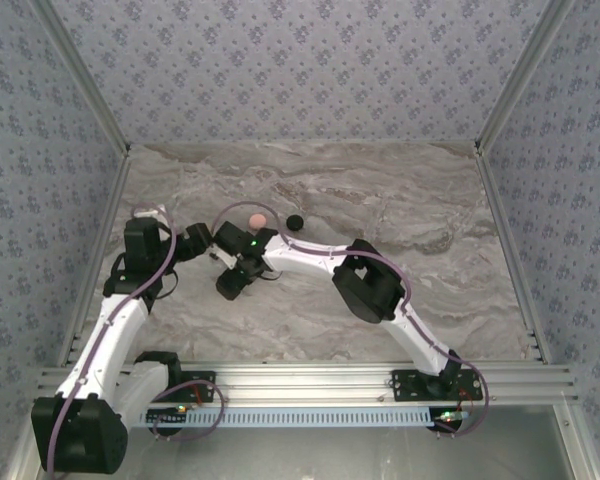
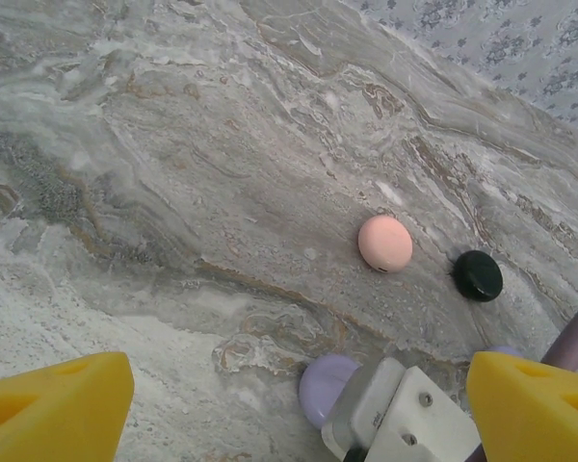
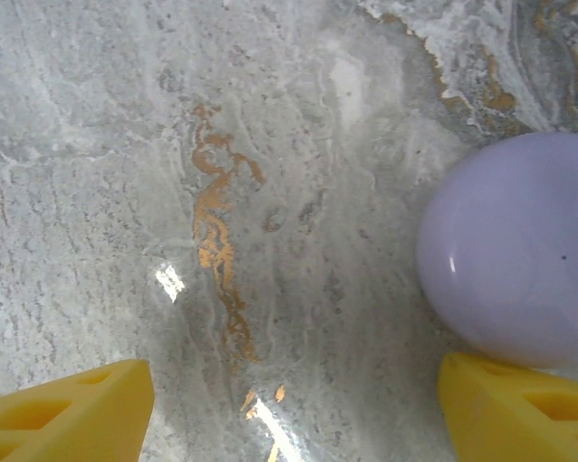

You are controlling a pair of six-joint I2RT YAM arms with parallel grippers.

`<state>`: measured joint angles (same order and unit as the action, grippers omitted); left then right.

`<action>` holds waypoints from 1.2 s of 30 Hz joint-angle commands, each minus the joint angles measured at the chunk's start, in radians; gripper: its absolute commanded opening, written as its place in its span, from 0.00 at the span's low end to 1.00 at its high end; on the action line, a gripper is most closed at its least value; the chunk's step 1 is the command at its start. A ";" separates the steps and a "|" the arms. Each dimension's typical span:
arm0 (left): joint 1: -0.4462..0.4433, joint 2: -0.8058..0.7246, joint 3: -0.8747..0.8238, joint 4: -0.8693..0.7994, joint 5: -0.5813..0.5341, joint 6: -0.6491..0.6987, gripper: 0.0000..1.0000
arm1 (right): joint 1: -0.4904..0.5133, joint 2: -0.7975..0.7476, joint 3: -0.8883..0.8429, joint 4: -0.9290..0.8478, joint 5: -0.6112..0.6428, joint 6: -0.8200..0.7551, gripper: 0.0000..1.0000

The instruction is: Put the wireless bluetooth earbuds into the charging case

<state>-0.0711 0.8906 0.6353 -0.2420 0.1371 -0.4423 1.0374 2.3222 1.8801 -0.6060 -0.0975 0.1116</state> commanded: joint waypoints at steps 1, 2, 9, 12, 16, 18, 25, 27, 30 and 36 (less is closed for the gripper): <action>0.006 -0.029 0.009 -0.020 -0.018 0.014 0.89 | -0.005 -0.039 0.002 -0.028 0.018 -0.030 0.80; 0.007 -0.035 0.008 -0.021 -0.022 0.016 0.89 | -0.010 -0.055 -0.009 -0.025 0.021 -0.032 0.80; 0.012 -0.067 0.007 -0.032 -0.037 0.017 0.90 | -0.046 -0.111 -0.032 -0.015 0.079 -0.046 0.80; 0.014 -0.071 0.006 -0.035 -0.039 0.015 0.90 | -0.058 -0.095 -0.014 -0.008 0.091 -0.049 0.81; 0.017 -0.075 0.004 -0.034 -0.038 0.010 0.90 | -0.058 -0.041 0.046 -0.011 0.096 -0.070 0.84; 0.018 -0.078 0.003 -0.033 -0.037 0.010 0.91 | -0.058 -0.011 0.076 -0.015 0.096 -0.088 0.86; 0.020 -0.083 0.001 -0.043 -0.037 0.013 0.91 | -0.060 0.068 0.149 -0.021 0.089 -0.154 0.91; 0.019 -0.083 0.000 -0.044 -0.037 0.011 0.91 | -0.060 0.082 0.155 -0.014 0.083 -0.167 0.91; 0.021 -0.084 -0.002 -0.043 -0.037 0.011 0.91 | -0.061 0.103 0.170 -0.011 0.082 -0.186 0.88; 0.021 -0.083 -0.004 -0.045 -0.037 0.008 0.92 | -0.059 0.144 0.198 -0.029 0.100 -0.217 0.80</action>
<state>-0.0578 0.8196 0.6308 -0.2714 0.1104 -0.4389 0.9745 2.4310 2.0411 -0.6136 -0.0097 -0.0711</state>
